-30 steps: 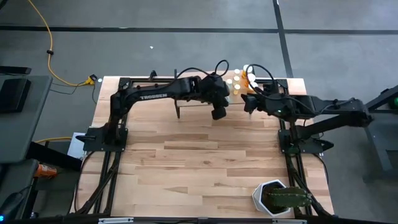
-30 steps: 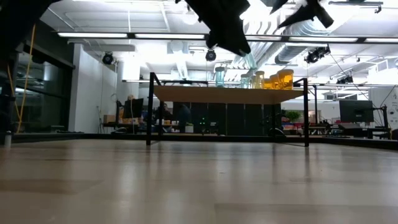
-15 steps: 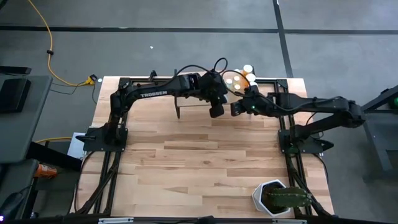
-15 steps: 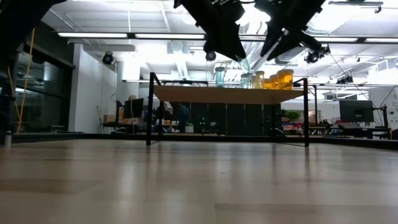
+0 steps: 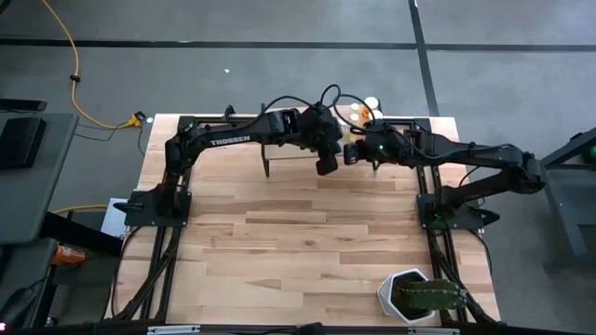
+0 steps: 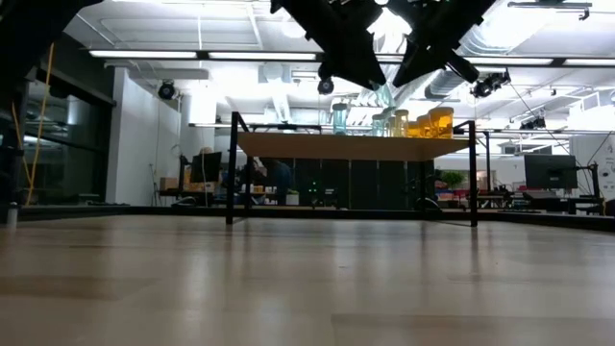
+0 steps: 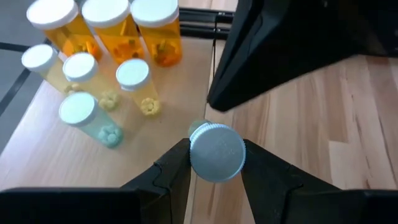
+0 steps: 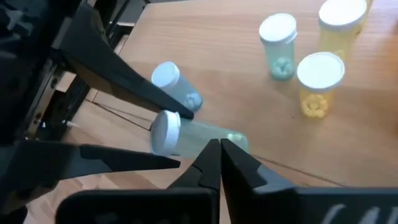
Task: Pick and place medicine bottles onto shelf by color
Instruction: Put the green pill bottle on the shelf with the green pill bottle
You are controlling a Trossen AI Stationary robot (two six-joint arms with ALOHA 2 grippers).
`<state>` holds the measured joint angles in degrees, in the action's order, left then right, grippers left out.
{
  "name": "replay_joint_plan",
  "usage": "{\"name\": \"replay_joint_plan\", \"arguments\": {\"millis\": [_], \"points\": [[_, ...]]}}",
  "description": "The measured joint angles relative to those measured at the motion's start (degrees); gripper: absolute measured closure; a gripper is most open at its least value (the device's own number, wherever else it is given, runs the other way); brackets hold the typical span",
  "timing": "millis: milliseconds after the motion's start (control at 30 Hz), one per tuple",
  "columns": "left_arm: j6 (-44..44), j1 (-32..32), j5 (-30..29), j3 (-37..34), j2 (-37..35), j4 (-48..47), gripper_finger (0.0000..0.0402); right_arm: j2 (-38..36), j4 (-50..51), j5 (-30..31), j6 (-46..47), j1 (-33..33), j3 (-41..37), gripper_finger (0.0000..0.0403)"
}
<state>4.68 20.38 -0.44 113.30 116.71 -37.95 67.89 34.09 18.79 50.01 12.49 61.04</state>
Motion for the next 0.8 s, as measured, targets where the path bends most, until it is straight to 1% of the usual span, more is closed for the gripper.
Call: {"name": "replay_joint_plan", "arguments": {"millis": [300, 467, 800], "points": [[0.0, 0.0, 0.2, 0.0, 0.0, 2.6, 0.0282, 0.0, 0.0, 2.0, -0.8, 0.0, 0.0, 0.0402], [-0.1, 0.0, 0.2, 0.0, 0.0, 5.1, 0.0282, 0.0, -0.1, 2.2, -0.7, 0.0, 0.0, 0.0403], [0.0, 0.1, -0.3, 0.0, 0.0, 7.0, 0.0282, 0.0, -1.1, 2.3, -0.6, 0.0, 0.0, 0.0403]]}}
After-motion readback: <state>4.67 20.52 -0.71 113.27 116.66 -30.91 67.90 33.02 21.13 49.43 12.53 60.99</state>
